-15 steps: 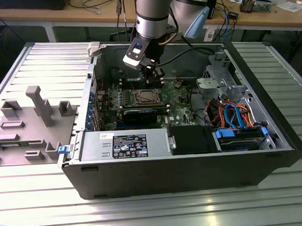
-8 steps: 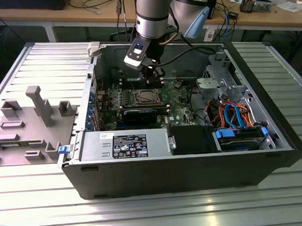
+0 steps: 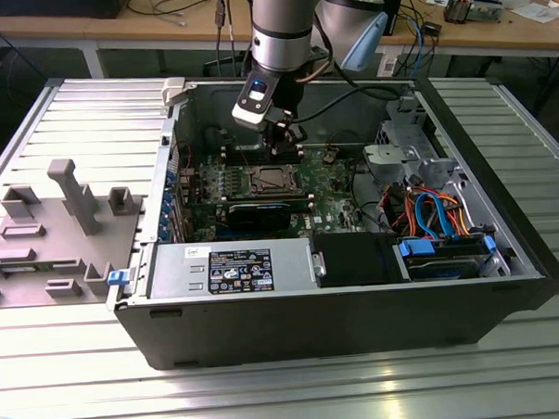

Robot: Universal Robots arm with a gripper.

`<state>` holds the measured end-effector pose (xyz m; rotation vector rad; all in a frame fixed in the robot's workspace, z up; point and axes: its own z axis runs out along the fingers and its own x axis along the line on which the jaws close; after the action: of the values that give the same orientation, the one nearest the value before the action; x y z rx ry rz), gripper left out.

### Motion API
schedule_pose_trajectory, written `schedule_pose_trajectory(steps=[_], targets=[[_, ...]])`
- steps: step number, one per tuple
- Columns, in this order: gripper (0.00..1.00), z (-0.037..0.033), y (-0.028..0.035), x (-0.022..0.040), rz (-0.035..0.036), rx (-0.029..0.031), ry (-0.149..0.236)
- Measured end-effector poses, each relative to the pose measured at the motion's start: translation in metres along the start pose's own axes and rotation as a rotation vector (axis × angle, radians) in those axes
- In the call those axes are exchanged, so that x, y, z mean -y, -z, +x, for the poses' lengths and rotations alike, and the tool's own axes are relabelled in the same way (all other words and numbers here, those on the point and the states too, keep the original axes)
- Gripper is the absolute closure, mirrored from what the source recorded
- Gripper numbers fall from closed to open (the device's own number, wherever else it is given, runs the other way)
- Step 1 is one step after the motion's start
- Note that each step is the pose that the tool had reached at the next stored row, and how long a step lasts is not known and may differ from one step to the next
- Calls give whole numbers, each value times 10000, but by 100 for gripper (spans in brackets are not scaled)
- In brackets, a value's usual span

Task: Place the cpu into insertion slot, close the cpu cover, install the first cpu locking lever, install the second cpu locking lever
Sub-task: 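Install the first cpu locking lever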

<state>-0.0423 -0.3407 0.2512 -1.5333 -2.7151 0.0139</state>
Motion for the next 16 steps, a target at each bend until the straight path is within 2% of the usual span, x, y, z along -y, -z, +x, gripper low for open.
schedule_pose_trajectory(steps=[16], targets=[[89, 0, 0, 0, 11, 14, 702]])
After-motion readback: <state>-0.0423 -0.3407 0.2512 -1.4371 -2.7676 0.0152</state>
